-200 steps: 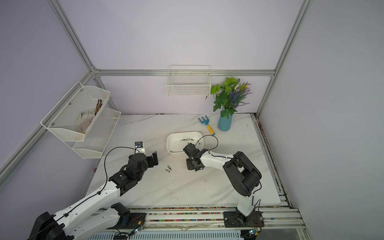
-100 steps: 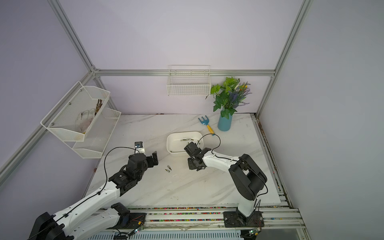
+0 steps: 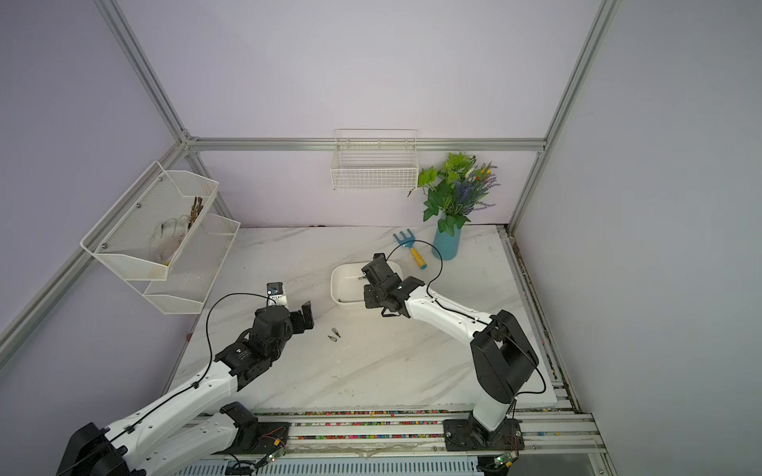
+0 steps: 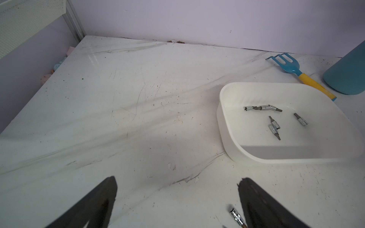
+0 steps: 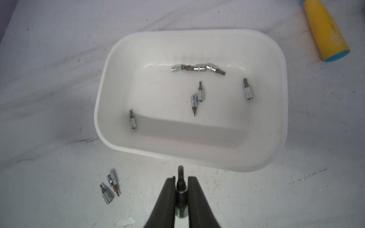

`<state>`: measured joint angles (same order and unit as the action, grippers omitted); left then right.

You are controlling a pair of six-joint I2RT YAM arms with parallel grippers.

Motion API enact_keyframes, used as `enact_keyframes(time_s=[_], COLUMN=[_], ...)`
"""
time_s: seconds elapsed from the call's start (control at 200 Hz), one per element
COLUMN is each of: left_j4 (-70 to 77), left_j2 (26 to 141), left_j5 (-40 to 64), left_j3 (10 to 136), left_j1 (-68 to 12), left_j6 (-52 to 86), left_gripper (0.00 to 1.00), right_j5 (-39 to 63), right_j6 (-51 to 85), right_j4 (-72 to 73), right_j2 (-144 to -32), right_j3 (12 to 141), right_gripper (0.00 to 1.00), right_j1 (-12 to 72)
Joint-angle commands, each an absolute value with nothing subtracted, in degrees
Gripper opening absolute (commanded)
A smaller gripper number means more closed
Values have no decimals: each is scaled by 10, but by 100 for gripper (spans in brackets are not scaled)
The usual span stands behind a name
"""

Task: Put the bit on the desktop into the storage box
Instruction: Place the screwdriver bit in the storage box.

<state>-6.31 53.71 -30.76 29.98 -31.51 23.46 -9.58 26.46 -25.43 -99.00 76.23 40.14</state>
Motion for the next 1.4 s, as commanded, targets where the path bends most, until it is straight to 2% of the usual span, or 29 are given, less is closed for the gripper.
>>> enact_keyframes(time_s=[0.0,0.34,0.5,0.65,0.84,0.99,1.21,1.39], left_j4=[-38,-34,-35,-39,-65,-99,-149,-158], left_j2=[531,538,542,540,538,552,605,671], left_j5=[-304,-293,-290,-287,-270,-212,-140,-116], left_j3=[299,299,301,304,318,338,362,387], left_j1=[-311,-311,-311,-311,-311,-312,-315,-350], left_j6=[238,239,238,238,244,264,342,377], left_gripper=[100,100,100,100,100,100,100,97], right_j5=[-104,-77,-77,-79,-71,-64,-104,-132], right_j6=[255,255,254,246,226,202,169,164], right_j4=[-205,-177,-180,-187,-179,-155,-56,-3], right_j2=[-1034,-1120,-1106,-1051,-945,-854,-761,-729], right_j3=[793,858,853,820,724,627,479,422], right_gripper=[16,17,38,45,47,48,49,49], right_j1=[388,354,348,343,343,343,342,342])
